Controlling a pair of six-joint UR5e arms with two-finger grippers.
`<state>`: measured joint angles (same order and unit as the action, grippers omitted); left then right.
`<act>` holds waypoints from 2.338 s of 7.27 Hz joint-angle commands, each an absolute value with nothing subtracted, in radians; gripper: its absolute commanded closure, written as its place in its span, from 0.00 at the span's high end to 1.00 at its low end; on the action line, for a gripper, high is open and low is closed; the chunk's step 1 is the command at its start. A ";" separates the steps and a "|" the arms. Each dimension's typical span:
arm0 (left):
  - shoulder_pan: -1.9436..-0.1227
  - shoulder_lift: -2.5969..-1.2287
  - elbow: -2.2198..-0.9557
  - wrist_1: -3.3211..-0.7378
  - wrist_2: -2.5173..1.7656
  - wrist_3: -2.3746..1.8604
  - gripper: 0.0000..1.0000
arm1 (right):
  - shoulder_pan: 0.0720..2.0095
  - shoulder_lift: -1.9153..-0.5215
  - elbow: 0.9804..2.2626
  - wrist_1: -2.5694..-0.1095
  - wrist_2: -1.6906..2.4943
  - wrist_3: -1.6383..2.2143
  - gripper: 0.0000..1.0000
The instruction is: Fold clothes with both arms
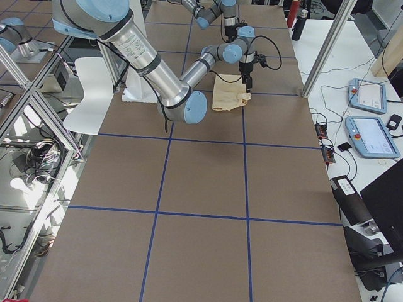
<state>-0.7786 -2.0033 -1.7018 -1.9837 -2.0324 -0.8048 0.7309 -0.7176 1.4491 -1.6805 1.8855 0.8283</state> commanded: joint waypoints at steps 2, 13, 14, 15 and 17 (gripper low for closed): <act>-0.914 -1.941 -1.782 -1.812 -2.037 -0.478 1.00 | 0.885 -1.027 1.760 -1.729 1.997 0.695 1.00; -1.503 -1.436 -1.721 -1.684 -2.258 0.016 1.00 | 1.582 -1.729 1.821 -1.715 2.250 -0.190 1.00; -1.505 -1.425 -1.733 -1.586 -2.313 0.023 1.00 | 1.582 -1.730 1.821 -1.717 2.250 -0.190 1.00; -1.511 -1.424 -1.744 -1.541 -2.341 0.026 1.00 | 1.582 -1.732 1.821 -1.715 2.250 -0.190 1.00; -1.512 -1.420 -1.790 -1.540 -2.345 0.031 1.00 | 1.582 -1.733 1.818 -1.717 2.250 -0.189 1.00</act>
